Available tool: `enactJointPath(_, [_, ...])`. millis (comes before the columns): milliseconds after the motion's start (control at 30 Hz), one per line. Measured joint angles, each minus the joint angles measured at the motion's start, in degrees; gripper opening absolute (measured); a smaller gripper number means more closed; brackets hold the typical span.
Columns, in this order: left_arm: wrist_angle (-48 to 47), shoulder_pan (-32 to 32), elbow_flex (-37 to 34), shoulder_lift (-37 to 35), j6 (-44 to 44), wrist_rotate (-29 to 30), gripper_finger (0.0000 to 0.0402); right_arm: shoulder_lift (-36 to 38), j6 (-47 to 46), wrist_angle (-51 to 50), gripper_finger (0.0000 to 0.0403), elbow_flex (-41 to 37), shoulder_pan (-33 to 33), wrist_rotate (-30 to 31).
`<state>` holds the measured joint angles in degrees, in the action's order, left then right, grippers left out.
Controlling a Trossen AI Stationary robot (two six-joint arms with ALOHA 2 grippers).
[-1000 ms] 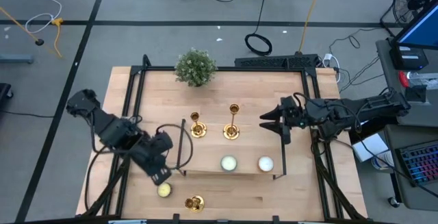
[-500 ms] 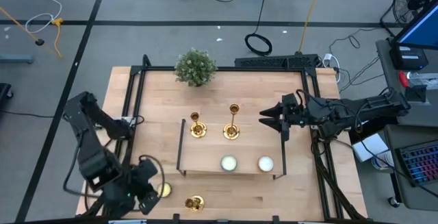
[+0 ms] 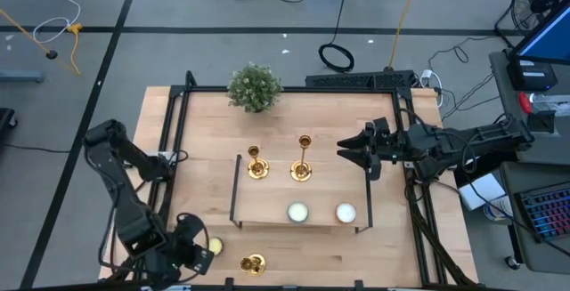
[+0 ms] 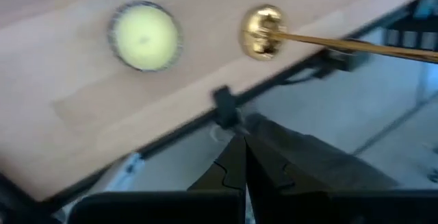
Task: Pick & Place candle stick holders
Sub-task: Put the red scented candle on the shelf aligned with the blue scented candle
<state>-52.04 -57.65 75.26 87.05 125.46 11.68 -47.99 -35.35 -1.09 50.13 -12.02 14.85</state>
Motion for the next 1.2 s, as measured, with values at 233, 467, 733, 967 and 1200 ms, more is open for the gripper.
enactJointPath(233, [-2.4, 2.2, -0.3, 2.0, -7.8, -2.3, 0.0001, 0.0, 0.0, 0.0, 0.0171, 0.0, -0.1, -1.7])
enactJointPath(467, [-3.5, 5.8, 6.5, 13.3, -23.9, -7.9, 0.0001, 0.0, 0.3, 0.0, 0.0171, 0.0, -0.1, -9.8])
enactJointPath(733, [-28.1, 6.6, 30.6, 25.5, -30.5, -2.8, 0.0, 0.0, -0.1, 0.0, 0.0171, 0.0, -0.1, -13.8])
enactJointPath(967, [-38.1, 4.8, 34.2, 25.8, -14.4, -3.8, 0.0001, 0.0, 1.5, 0.0, 0.0171, 0.0, -0.1, -13.6])
enactJointPath(1200, [-37.9, 4.4, 34.0, 24.2, 6.2, -4.2, 0.0046, 0.0, 1.8, 0.0, 0.0171, 0.0, -0.1, -13.4])
